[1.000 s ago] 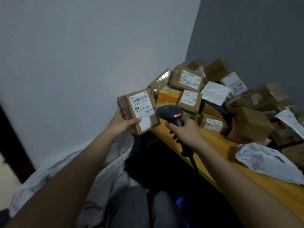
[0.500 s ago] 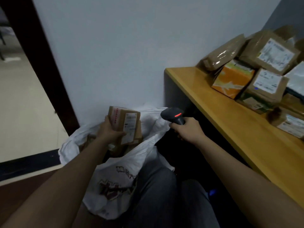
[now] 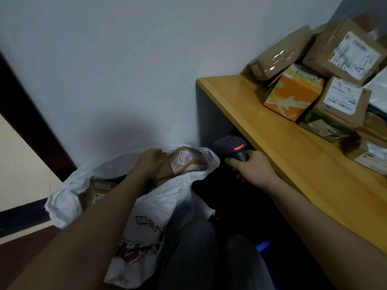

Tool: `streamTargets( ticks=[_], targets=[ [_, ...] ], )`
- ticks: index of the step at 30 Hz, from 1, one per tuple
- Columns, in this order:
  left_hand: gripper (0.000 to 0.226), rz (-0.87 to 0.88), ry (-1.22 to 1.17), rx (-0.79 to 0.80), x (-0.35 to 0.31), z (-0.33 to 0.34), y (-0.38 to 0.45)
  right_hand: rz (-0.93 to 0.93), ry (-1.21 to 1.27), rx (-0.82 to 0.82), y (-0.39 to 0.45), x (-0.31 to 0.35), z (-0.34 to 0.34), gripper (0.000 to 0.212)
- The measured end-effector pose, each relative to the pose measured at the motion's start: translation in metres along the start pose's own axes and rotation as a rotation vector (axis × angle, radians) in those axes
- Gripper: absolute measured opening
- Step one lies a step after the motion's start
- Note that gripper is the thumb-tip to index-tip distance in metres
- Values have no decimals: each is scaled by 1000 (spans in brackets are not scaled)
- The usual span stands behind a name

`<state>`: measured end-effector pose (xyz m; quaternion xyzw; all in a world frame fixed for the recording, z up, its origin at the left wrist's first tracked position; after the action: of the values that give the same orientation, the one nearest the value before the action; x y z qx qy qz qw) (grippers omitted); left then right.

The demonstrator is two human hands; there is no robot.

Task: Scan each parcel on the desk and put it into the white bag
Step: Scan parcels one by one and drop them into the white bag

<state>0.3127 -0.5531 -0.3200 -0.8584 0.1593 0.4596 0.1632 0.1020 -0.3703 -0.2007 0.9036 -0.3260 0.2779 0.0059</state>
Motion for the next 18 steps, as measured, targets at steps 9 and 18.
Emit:
streamTargets(
  ticks=[9,18],
  targets=[
    [22,108,-166,90,-65,6,-32,10,24,-49,-43,-6,-39,23],
    [15,341,-308,214,-206,34,-84,130,166,-107,-108,-32,-131,18]
  ],
)
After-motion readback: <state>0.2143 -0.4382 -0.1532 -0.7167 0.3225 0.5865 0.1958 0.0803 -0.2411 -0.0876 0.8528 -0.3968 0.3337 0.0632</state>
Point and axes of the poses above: each hand's wrist, its own y-axis towards the middle knuckle, its own z-axis out of the palm, x = y × z, the point moved 3 cm from there along y, towards the middle knuckle, and after that the axes turned 14 degrees about -y, right-handed, at the moved point
